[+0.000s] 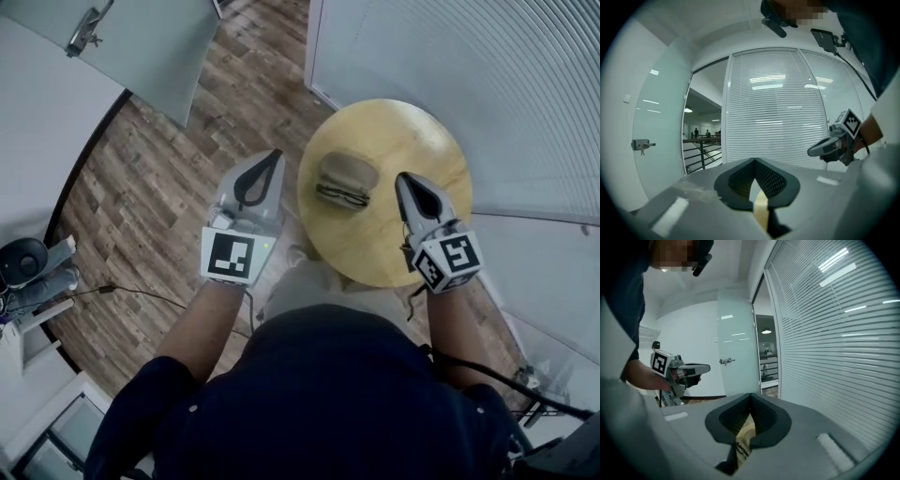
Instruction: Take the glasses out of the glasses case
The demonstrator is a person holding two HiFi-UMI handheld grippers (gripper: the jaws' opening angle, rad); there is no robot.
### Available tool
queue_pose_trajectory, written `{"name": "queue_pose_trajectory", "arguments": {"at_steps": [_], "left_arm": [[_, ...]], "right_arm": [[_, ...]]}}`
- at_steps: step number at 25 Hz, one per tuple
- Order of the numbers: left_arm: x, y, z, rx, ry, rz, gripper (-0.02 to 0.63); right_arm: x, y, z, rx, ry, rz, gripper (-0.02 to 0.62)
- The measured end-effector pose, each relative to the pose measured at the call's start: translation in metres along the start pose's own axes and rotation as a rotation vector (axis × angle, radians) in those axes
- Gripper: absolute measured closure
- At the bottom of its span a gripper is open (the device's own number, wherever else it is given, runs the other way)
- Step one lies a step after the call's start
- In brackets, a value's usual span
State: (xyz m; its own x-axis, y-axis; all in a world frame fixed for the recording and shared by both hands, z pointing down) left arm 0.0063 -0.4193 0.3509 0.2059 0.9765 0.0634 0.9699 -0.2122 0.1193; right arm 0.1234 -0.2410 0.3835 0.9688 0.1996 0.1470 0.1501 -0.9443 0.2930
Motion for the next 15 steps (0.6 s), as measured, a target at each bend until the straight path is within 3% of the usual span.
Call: {"name": "queue_pose_trajectory", "arguments": {"at_steps": [6,11,15], "left_arm": [[0.019,0.004,0.003,0.03,-0.023,-0.037,0.6],[0.035,-0.008,-0.001,0.016,-0.02,-0.011,0.6],[0.032,-0.022,0.002,0.022,-0.037,0.033,0.6]], "right_arm": [[-0.029,-0.001,-0.012,-0.068,-0.044,0.063,0.586],[-0.041,0.005,-0.019,-0.065,-0.065,0.131,0.586],[-0.026,0.011,-0.021,-0.036,-0.092,0.071,0.586]]}}
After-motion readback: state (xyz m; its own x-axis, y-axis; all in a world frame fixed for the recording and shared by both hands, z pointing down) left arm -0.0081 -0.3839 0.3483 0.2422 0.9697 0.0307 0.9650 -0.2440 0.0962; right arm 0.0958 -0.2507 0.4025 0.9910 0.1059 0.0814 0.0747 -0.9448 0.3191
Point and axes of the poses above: the fingertips, and each gripper's own axes: y forward along the fingers, x to its right, z out of its top, the point moved 2 cm from there along -y, backward along the fingers, and after that the axes turned 6 degrees about z, right-handed, at the moved point
